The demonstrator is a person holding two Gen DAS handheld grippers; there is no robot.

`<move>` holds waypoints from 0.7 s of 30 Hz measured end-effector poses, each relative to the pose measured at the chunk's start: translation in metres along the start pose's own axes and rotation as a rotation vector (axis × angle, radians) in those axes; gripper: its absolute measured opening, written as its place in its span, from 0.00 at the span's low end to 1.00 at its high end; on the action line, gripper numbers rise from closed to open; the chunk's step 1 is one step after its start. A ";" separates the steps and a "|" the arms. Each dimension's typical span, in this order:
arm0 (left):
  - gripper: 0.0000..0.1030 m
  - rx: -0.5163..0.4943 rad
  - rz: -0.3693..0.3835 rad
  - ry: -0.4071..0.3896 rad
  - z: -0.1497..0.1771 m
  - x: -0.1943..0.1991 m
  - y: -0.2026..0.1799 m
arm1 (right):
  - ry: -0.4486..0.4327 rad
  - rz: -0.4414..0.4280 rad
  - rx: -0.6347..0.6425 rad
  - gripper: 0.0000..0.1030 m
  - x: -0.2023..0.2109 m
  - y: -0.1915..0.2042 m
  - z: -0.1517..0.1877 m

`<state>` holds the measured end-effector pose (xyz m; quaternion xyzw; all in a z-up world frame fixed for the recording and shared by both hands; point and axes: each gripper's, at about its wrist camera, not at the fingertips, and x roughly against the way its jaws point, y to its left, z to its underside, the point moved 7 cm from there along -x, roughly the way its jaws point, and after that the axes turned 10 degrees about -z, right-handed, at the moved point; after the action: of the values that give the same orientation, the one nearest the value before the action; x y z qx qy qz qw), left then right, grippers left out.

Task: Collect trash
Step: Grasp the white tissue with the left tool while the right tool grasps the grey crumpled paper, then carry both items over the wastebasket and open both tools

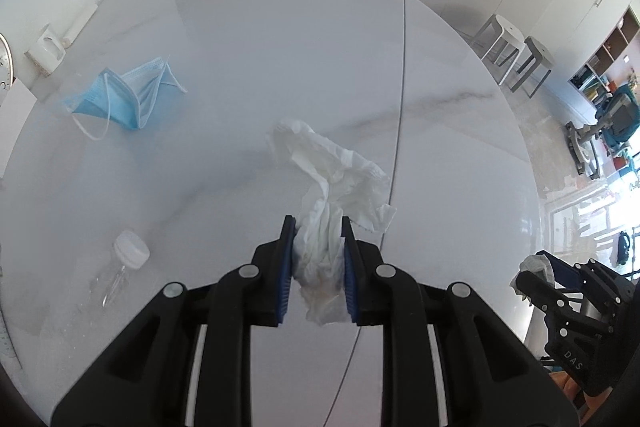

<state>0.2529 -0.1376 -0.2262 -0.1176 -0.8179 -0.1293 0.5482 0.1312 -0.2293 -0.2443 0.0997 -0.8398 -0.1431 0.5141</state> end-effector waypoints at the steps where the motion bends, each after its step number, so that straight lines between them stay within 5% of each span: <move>1: 0.21 -0.003 0.005 -0.003 0.008 0.008 -0.001 | -0.001 0.000 0.000 0.33 0.005 0.001 0.005; 12: 0.21 0.027 0.037 -0.023 0.072 0.067 0.004 | -0.012 -0.027 0.055 0.35 0.044 0.028 0.045; 21: 0.21 0.107 -0.048 -0.056 0.121 0.106 0.011 | -0.021 -0.134 0.161 0.35 0.066 0.045 0.063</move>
<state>0.1125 -0.0803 -0.1707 -0.0721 -0.8413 -0.0954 0.5271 0.0442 -0.1992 -0.2004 0.1953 -0.8454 -0.1103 0.4847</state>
